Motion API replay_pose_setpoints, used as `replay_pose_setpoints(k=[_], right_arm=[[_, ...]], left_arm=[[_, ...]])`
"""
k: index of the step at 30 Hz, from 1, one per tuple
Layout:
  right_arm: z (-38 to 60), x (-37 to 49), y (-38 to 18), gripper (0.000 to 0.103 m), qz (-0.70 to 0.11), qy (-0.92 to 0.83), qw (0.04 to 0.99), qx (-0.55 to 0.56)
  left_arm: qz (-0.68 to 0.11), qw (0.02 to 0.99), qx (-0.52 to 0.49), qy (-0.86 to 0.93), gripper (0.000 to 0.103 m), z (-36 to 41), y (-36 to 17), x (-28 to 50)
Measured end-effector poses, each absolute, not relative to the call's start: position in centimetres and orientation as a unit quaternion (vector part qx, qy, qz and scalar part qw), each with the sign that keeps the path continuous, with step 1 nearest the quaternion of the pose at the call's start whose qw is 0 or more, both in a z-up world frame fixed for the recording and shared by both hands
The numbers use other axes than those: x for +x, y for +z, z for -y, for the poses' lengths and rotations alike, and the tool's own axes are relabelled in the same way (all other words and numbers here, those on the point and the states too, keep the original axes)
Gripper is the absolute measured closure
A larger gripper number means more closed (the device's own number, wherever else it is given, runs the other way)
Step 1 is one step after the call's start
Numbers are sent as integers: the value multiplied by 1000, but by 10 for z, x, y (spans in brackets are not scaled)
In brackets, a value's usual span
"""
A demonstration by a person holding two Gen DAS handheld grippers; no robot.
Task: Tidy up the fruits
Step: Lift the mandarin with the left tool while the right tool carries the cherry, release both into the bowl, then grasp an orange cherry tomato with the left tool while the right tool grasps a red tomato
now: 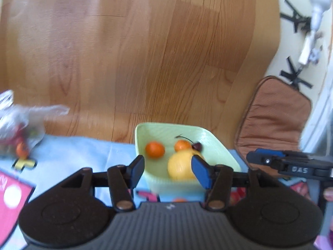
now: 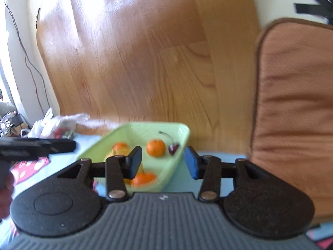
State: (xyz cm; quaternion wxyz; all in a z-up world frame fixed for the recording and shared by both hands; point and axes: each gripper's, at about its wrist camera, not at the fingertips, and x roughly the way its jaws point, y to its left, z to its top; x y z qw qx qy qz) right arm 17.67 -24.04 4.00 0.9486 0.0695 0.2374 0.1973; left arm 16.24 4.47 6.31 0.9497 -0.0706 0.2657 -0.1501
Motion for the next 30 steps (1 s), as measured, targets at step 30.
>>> replay_pose_setpoints(k=[30], right_arm=[[254,188,0,55,-332,236,903,135]], left_arm=[[-324,934,-41,-145,72,-5,1,74]])
